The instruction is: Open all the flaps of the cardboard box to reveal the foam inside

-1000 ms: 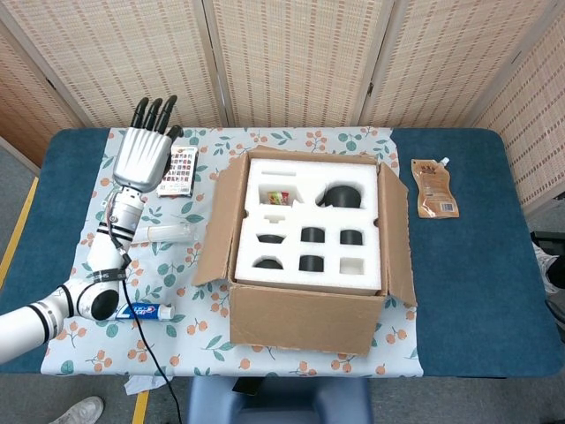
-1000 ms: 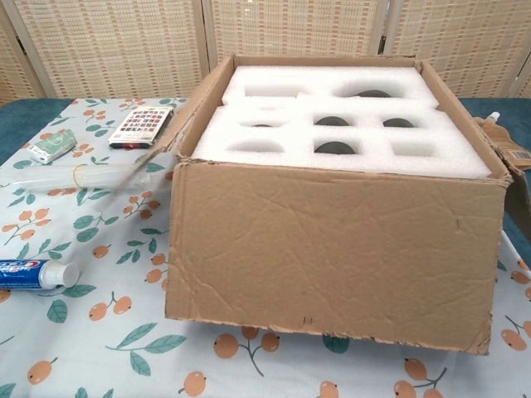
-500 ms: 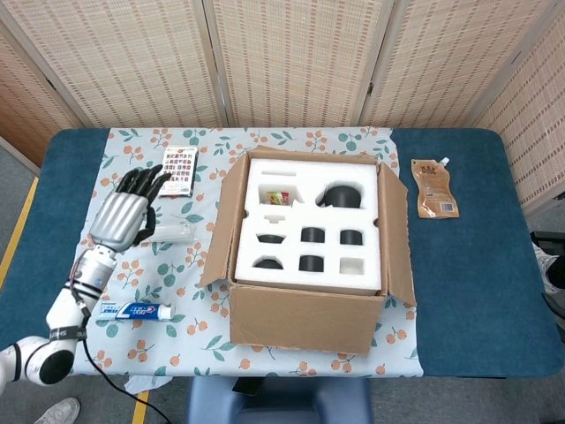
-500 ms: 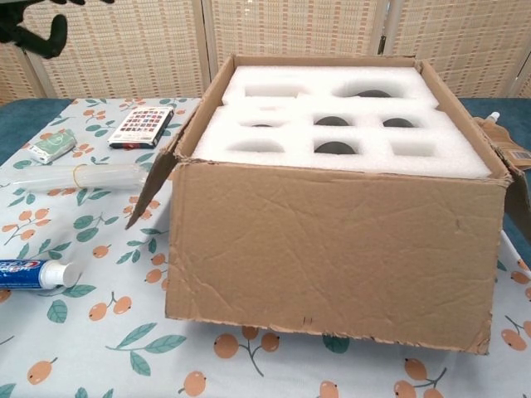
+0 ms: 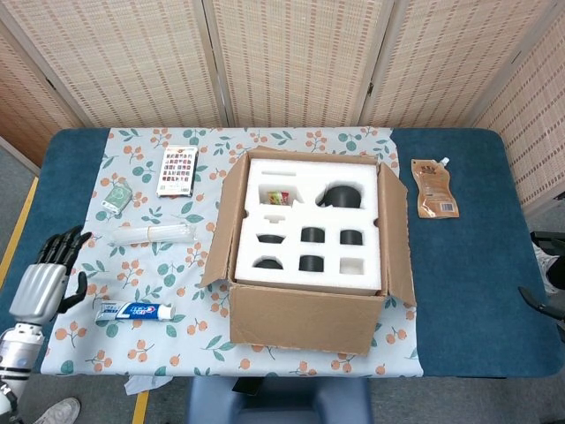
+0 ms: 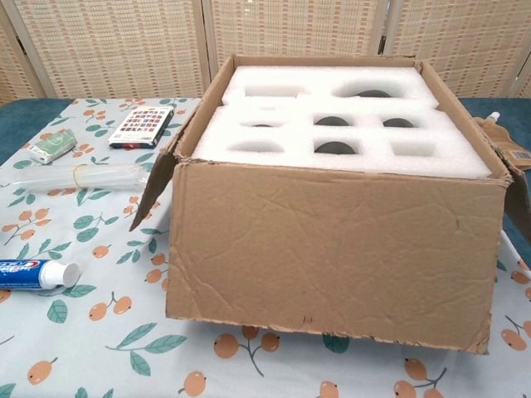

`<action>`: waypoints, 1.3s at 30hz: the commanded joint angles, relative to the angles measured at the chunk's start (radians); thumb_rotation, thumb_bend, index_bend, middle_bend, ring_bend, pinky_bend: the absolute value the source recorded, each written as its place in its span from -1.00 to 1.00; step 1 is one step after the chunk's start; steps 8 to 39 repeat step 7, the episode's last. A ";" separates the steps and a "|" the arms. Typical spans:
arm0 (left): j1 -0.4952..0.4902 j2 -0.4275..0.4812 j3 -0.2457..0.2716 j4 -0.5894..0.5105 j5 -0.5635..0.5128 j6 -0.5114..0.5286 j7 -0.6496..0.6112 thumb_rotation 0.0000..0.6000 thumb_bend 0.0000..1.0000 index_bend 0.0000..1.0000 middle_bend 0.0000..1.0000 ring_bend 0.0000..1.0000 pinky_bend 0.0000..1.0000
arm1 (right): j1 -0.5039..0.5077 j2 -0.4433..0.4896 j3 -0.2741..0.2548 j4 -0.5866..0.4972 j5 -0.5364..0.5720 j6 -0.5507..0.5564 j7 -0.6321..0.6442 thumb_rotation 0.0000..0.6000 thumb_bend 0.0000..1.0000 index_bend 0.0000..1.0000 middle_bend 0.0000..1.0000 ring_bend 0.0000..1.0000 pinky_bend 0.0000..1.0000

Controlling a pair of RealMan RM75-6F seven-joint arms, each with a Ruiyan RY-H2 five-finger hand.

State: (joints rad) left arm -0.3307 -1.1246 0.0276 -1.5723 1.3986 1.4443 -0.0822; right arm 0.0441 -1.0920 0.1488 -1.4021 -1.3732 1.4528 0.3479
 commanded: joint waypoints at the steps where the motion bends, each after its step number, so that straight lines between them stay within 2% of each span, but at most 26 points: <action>1: 0.111 -0.084 0.005 0.139 0.019 0.140 -0.029 1.00 0.21 -1.00 -1.00 -1.00 -1.00 | 0.025 -0.026 -0.002 -0.022 0.008 -0.031 -0.080 0.44 -0.48 -0.70 -1.00 -1.00 -1.00; 5: 0.129 -0.080 -0.009 0.137 0.027 0.158 -0.007 1.00 -0.02 -1.00 -1.00 -1.00 -1.00 | 0.022 -0.035 0.002 -0.040 0.014 -0.013 -0.129 0.44 -0.48 -0.73 -1.00 -1.00 -1.00; 39: 0.138 -0.076 -0.011 0.139 0.038 0.160 -0.027 1.00 -0.02 -1.00 -1.00 -1.00 -1.00 | 0.019 -0.038 0.005 -0.050 0.016 0.000 -0.143 0.45 -0.48 -0.73 -1.00 -1.00 -1.00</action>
